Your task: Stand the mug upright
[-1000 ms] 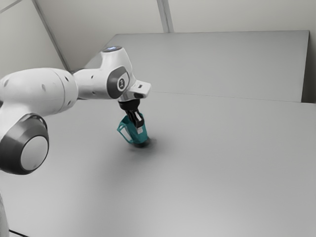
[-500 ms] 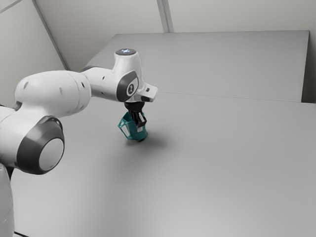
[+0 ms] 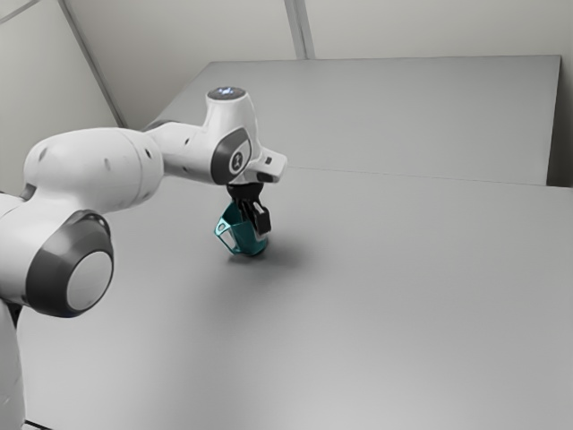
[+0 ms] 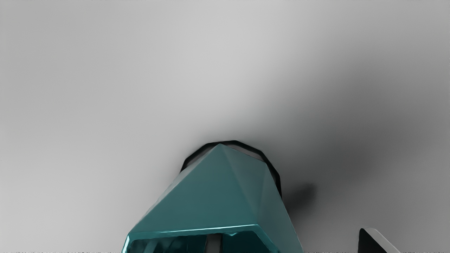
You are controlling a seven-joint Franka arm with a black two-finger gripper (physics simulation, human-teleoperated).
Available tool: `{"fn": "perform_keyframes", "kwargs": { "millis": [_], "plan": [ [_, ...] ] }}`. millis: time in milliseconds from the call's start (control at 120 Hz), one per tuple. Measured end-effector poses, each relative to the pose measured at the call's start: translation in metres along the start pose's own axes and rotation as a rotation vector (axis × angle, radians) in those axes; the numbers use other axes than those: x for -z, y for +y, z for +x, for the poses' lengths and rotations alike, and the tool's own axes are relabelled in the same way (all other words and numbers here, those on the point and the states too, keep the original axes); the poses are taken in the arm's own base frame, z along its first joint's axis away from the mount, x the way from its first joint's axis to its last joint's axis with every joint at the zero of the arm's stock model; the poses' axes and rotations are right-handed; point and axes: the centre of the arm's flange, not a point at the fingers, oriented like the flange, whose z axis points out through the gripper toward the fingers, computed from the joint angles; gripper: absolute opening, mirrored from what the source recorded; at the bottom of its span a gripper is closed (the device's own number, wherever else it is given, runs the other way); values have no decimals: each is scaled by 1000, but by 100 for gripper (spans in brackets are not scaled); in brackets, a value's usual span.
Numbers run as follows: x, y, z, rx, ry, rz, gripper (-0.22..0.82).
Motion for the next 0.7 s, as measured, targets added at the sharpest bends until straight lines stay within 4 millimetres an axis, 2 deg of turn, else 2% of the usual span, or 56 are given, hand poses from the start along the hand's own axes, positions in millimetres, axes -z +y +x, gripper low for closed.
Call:
{"fn": "perform_keyframes", "kwargs": {
  "millis": [100,208,325,492,575,633,700],
  "plan": [
    [22,-2,-3,2,32,7,48],
    [68,-8,-16,18,97,20,53],
    [128,-22,-46,66,165,28,56],
    [188,-41,-96,139,186,22,59],
    [219,-49,-110,183,172,51,59],
    [236,-50,-114,208,160,61,60],
    [243,-46,-115,228,137,59,60]
  ]
}}
